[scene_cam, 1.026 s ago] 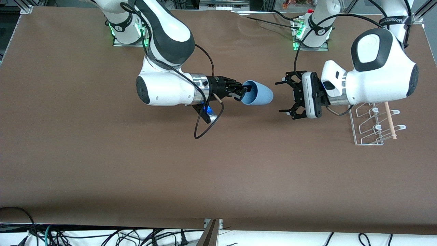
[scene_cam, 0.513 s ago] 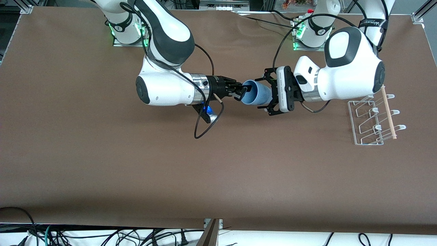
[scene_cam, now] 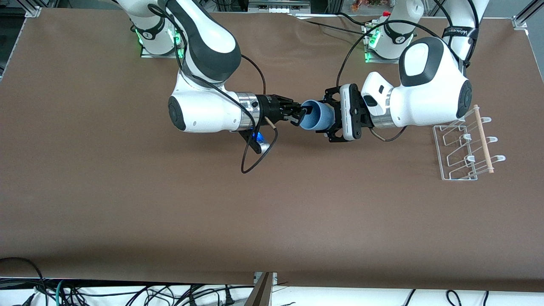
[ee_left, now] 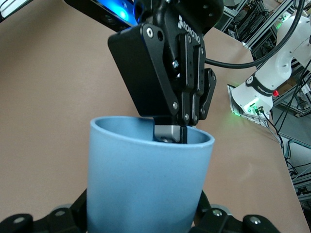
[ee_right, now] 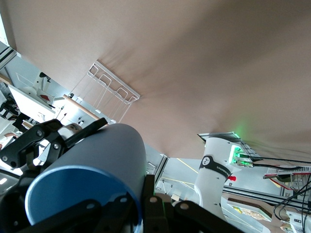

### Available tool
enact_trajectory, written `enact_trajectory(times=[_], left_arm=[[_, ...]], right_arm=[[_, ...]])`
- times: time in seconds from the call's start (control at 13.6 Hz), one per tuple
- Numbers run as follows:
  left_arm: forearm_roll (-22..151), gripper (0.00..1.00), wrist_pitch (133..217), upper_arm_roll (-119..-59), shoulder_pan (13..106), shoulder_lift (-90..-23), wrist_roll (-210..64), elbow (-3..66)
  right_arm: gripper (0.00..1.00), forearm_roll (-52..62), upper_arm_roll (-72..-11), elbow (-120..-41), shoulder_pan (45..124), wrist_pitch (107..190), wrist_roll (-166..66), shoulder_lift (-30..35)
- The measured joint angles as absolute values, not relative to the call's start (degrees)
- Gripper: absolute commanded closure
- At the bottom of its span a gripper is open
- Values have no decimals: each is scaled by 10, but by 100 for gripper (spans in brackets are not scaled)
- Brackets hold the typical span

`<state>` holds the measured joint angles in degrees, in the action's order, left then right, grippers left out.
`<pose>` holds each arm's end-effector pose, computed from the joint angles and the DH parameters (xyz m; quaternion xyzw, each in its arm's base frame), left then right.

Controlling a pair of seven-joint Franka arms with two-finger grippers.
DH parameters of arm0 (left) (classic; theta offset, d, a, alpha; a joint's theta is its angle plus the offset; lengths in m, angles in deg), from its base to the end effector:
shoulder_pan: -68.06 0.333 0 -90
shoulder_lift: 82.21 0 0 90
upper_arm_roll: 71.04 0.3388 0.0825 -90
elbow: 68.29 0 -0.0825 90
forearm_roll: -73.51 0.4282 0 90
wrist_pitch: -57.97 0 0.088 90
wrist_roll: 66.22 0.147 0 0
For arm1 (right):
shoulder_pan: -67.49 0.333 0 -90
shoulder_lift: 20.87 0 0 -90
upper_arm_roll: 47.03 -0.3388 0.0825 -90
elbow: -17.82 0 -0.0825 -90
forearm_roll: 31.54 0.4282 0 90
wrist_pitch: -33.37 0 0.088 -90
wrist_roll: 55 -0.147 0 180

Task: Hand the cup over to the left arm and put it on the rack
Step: 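Grasp the cup body with the left gripper beside the right gripper, then open the right gripper and withdraw it while the left gripper holds, then carry the cup with the left gripper over the wire rack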

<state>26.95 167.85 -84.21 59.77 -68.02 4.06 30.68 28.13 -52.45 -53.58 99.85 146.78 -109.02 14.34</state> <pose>0.6095 -0.3131 0.4365 0.7366 -0.5493 0.1390 0.3693 0.6046 0.5530 0.4370 -0.8176 0.2969 0.3162 0.3787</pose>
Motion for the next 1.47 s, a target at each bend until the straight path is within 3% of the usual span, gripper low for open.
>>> enact_trajectory(times=[0.07,0.15,0.29,0.44,0.81,1.17,1.47], left_arm=[[269,100,1679,-842,598,-680,41,307],[269,100,1680,-842,598,-680,41,307],[269,100,1680,-842,598,-680,41,307],[269,100,1679,-842,598,-680,41,307],[305,100,1664,-838,603,-681,41,305],[456,100,1599,-830,623,-682,20,303],[648,100,1570,-829,628,-683,-38,303]], right_arm=[[50,281,-524,-536,998,1468,-1090,143],[16,282,-524,-536,998,1468,-1090,143],[5,282,-523,-533,990,1469,-1088,143],[3,282,-521,-529,969,1456,-1084,143],[2,248,-513,-511,861,1334,-1048,132],[2,-11,-509,-509,756,1275,-997,86],[2,-133,-473,-509,741,1270,-968,69]])
